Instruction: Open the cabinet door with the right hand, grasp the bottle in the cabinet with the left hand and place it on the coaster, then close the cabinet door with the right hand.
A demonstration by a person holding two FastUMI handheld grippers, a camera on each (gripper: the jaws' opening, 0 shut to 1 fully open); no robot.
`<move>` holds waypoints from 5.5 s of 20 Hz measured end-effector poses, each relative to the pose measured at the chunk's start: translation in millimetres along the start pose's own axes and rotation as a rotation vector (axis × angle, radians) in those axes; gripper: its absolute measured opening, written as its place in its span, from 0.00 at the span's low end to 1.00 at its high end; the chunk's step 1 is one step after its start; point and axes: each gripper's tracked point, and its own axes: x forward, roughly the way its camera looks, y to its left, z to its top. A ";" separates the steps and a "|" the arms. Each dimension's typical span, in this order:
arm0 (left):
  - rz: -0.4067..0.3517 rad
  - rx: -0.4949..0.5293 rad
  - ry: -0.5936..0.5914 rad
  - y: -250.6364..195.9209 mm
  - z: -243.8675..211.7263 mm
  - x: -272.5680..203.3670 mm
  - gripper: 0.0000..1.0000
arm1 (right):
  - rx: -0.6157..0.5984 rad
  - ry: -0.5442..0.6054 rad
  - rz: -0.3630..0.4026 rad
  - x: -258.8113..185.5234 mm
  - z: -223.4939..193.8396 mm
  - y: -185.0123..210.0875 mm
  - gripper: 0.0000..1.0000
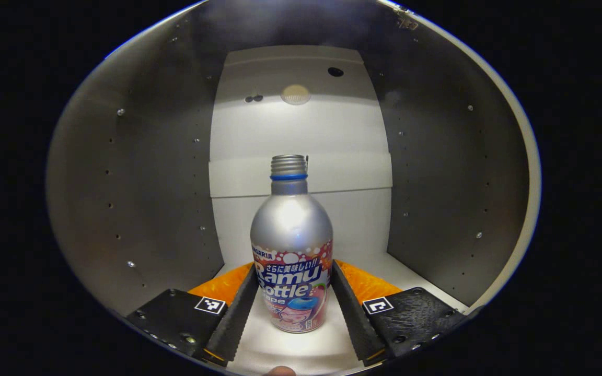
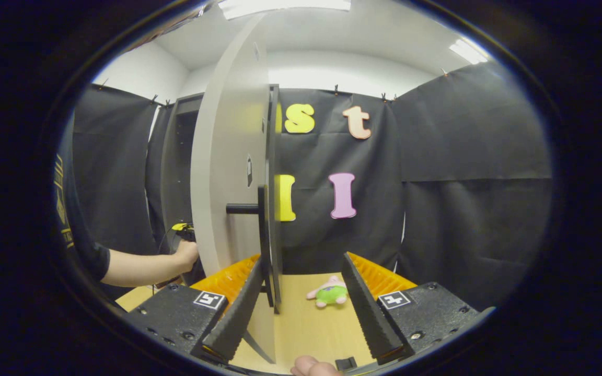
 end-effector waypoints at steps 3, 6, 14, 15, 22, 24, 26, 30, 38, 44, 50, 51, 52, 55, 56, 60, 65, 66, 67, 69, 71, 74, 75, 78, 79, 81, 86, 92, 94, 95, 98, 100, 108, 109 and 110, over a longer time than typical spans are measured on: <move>0.008 0.027 -0.013 14.4 5.6 -27.1 0.80 | -0.025 -0.006 0.034 4.4 4.7 0.8 0.92; 0.036 0.062 -0.011 31.5 7.9 -63.5 0.80 | -0.007 -0.011 0.074 11.4 7.8 0.4 0.92; 0.087 0.041 -0.078 72.9 13.5 -171.4 0.80 | -0.015 -0.068 0.159 22.9 14.5 1.2 0.92; 0.100 0.028 -0.085 80.9 11.2 -183.0 0.80 | -0.015 -0.073 0.157 22.8 15.3 0.7 0.92; 0.236 0.056 -0.109 143.1 -40.0 -273.1 0.80 | 0.002 -0.086 0.125 20.2 13.9 -1.3 0.92; 0.243 0.068 -0.106 149.0 -65.1 -290.8 0.80 | 0.005 -0.076 0.104 19.2 12.5 -1.6 0.92; 0.223 0.054 -0.102 148.1 -93.0 -302.9 0.80 | -0.001 -0.075 0.092 18.0 13.1 0.3 0.92; 0.204 0.042 -0.027 148.8 -171.3 -323.3 0.80 | 0.001 -0.068 0.073 16.3 12.0 4.5 0.92; 0.169 -0.020 0.046 146.1 -303.0 -337.5 0.80 | -0.020 -0.050 0.020 11.0 11.3 16.5 0.92; 0.195 -0.074 0.090 151.6 -351.9 -326.7 0.80 | -0.043 -0.043 0.002 8.7 13.0 23.3 0.92; 0.145 -0.064 0.046 144.3 -344.6 -322.9 0.98 | -0.032 -0.054 0.005 9.3 12.2 24.4 0.91; 0.138 -0.064 0.040 143.7 -342.5 -323.1 0.96 | -0.031 -0.055 0.004 9.4 12.7 24.2 0.91; 0.136 -0.064 0.040 143.9 -341.6 -323.1 0.96 | -0.031 -0.059 0.004 9.1 12.2 23.7 0.92; 0.134 -0.052 0.055 146.5 -332.5 -329.6 0.96 | -0.028 -0.067 0.008 9.1 11.8 24.3 0.92; 0.121 -0.060 0.071 144.7 -330.8 -331.2 0.96 | -0.028 -0.073 0.011 9.7 12.5 24.5 0.92; 0.131 -0.068 0.064 155.5 -289.8 -358.0 0.96 | -0.017 -0.096 0.033 10.6 10.8 30.3 0.91; 0.153 -0.035 -0.031 176.6 -190.1 -398.2 0.96 | 0.032 -0.122 0.104 15.5 7.0 59.1 0.89; 0.136 -0.003 -0.054 177.7 -168.0 -400.9 0.97 | 0.049 -0.115 0.134 17.7 3.1 68.2 0.89; 0.124 0.032 -0.077 179.0 -147.8 -401.3 0.96 | 0.062 -0.107 0.162 19.4 -0.6 77.5 0.89; 0.087 0.074 -0.105 175.4 -116.1 -397.4 0.96 | 0.065 -0.080 0.206 26.9 -11.1 96.0 0.89; 0.064 0.068 -0.116 170.5 -93.0 -395.1 0.96 | 0.072 -0.068 0.235 32.6 -17.4 108.9 0.89; 0.039 0.027 -0.098 162.6 -72.5 -391.5 0.96 | 0.088 -0.081 0.278 37.0 -16.3 130.7 0.86; 0.025 0.002 -0.053 158.0 -75.2 -387.6 0.96 | 0.072 -0.096 0.276 35.7 -13.5 135.3 0.89; 0.032 -0.039 -0.005 154.5 -60.7 -382.2 0.96 | -0.028 -0.128 0.234 36.2 -10.1 153.2 0.89; 0.025 -0.035 -0.028 153.4 -48.3 -378.8 0.96 | -0.054 -0.131 0.213 36.3 -10.5 159.1 0.84; 0.004 -0.019 -0.065 148.3 -27.9 -376.1 0.96 | -0.079 -0.125 0.186 38.1 -12.4 169.4 0.89; -0.072 -0.030 -0.092 142.4 -17.6 -367.0 0.96 | -0.008 -0.072 0.242 18.6 -25.8 201.4 0.88; -0.083 -0.046 -0.060 162.2 -27.7 -368.9 0.96 | 0.045 -0.063 0.289 41.2 -21.0 222.2 0.89; -0.045 -0.052 -0.052 177.2 -29.5 -375.1 0.96 | 0.055 -0.057 0.359 51.0 -19.5 243.1 0.89; -0.024 -0.057 -0.047 184.2 -31.0 -378.1 0.96 | 0.051 -0.034 0.417 53.9 -23.5 259.2 0.89; 0.022 -0.109 -0.020 193.5 -35.3 -386.8 0.96 | 0.035 0.036 0.542 58.3 -39.0 287.8 0.90; 0.039 -0.127 -0.010 194.1 -34.3 -387.8 0.97 | 0.032 0.028 0.554 62.0 -36.0 285.7 0.90; 0.026 -0.150 0.055 157.5 -33.1 -363.3 0.95 | 0.073 0.019 0.311 86.1 -27.7 201.6 0.86; 0.015 -0.165 0.069 150.5 -33.8 -358.3 0.95 | 0.080 0.003 0.254 89.8 -25.2 186.1 0.85; 0.010 -0.179 0.073 145.4 -31.6 -353.3 0.95 | 0.087 -0.013 0.194 98.1 -23.5 173.3 0.87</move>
